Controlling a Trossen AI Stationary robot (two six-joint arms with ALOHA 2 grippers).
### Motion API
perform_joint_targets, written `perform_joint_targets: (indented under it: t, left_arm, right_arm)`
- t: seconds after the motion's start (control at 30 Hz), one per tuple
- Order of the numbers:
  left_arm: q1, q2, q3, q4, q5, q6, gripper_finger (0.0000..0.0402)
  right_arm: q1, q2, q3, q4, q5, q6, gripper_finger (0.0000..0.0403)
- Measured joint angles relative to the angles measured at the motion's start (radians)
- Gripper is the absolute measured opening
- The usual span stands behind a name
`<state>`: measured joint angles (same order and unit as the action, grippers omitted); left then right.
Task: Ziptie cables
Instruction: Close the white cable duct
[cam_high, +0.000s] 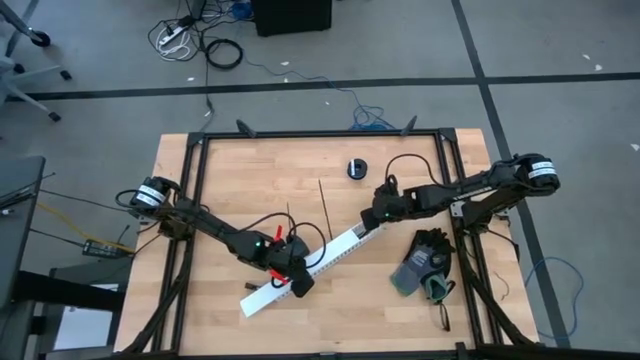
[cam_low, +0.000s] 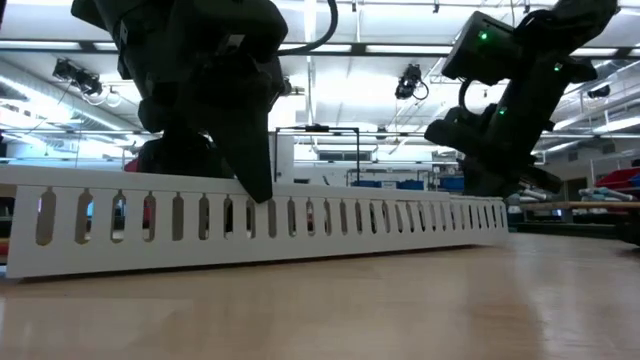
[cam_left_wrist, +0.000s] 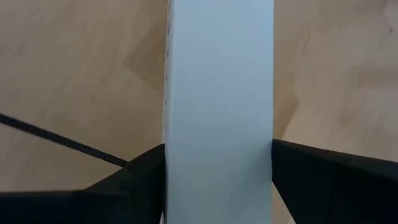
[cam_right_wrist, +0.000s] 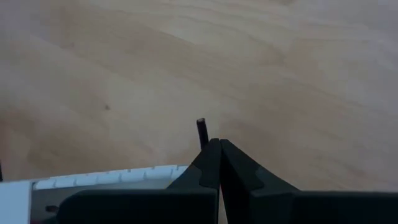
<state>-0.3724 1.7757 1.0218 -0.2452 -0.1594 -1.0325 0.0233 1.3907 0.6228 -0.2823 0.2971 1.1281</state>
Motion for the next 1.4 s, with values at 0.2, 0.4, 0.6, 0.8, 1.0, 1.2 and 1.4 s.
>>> perform_joint_targets:
  t: [0.2,0.4,0.6,0.8,1.0,1.2,1.4]
  left_arm:
    - [0.004,0.0,-0.001,0.009,-0.018,0.005,0.0241]
    - [0.012,0.001,-0.003,0.048,-0.035,0.004,0.0241]
    - [0.019,0.001,-0.003,0.051,-0.048,-0.02,0.0241]
    - [0.02,-0.002,0.002,-0.027,-0.069,-0.009,0.0241]
    - [0.016,-0.001,0.004,-0.069,-0.122,0.064,0.0241]
    - [0.017,-0.002,0.005,-0.085,-0.101,0.171,0.0241]
    - [0.015,-0.003,0.005,-0.113,-0.104,0.241,0.0241]
  right_arm:
    - [0.023,0.0,0.0,0.004,-0.004,0.046,0.0]
    - [0.037,0.0,-0.003,0.035,0.003,0.109,0.0]
    - [0.041,0.001,-0.003,0.071,0.003,0.126,0.0]
    - [0.029,-0.032,-0.002,-0.003,0.008,0.115,0.0]
    - [-0.005,-0.159,0.007,-0.032,-0.001,0.071,0.0001]
    - [-0.017,-0.295,0.007,-0.155,-0.007,0.083,0.0001]
    - [0.029,-0.338,0.003,-0.398,-0.127,0.178,0.0]
